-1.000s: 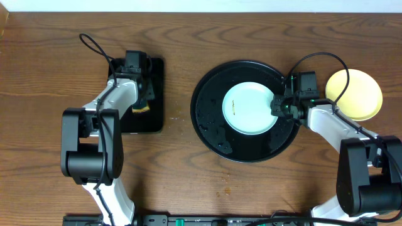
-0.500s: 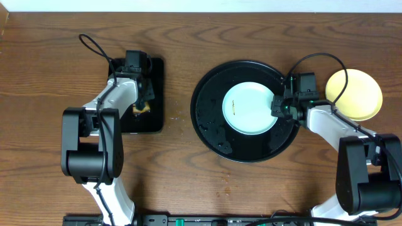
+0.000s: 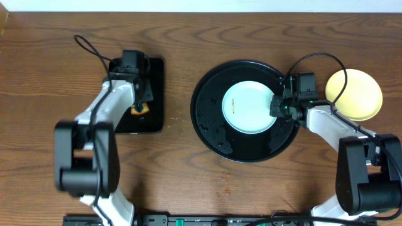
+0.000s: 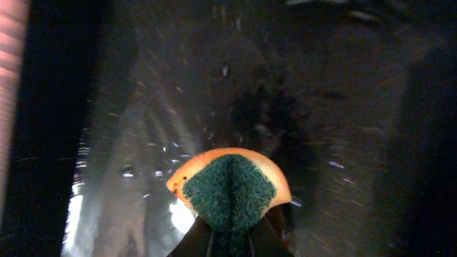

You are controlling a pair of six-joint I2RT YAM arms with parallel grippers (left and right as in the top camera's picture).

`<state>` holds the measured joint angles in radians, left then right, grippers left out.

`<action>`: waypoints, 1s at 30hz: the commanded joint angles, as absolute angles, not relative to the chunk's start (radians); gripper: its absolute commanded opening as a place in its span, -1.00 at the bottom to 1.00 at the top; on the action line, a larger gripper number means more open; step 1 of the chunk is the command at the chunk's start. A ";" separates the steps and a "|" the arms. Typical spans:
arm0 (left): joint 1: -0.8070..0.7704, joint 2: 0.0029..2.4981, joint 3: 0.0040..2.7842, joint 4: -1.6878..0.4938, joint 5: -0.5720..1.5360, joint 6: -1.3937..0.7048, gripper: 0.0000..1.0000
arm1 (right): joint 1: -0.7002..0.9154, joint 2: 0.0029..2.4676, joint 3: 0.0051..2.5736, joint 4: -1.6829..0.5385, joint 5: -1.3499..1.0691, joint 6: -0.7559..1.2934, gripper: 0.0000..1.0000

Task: Clean dirty plates on tray and stack at the side
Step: 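Scrub the light blue plate with the sponge in the left gripper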

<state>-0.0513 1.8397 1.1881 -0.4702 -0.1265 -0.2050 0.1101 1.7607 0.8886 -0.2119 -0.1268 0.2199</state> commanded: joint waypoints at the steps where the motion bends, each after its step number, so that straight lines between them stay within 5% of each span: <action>1: -0.054 1.705 1.194 -0.470 -0.039 -0.197 -0.85 | 0.126 1.773 0.882 -0.209 -0.110 0.204 -0.98; 18: -0.078 1.594 1.206 -0.493 -0.094 -0.023 -0.85 | 0.126 1.773 0.882 -0.209 -0.110 0.204 -0.98; 24: -0.096 1.596 1.206 -0.460 0.299 -0.105 -0.85 | 0.126 1.773 0.882 -0.208 -0.114 0.205 -0.98; 30: -0.234 1.598 1.230 -0.379 0.355 -0.198 -0.85 | 0.126 1.773 0.882 -0.205 -0.133 0.204 -0.98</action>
<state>-0.1650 1.5990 1.1900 -0.3843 0.2626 -0.1390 0.1158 1.7607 0.8886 -0.2081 -0.1284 0.2180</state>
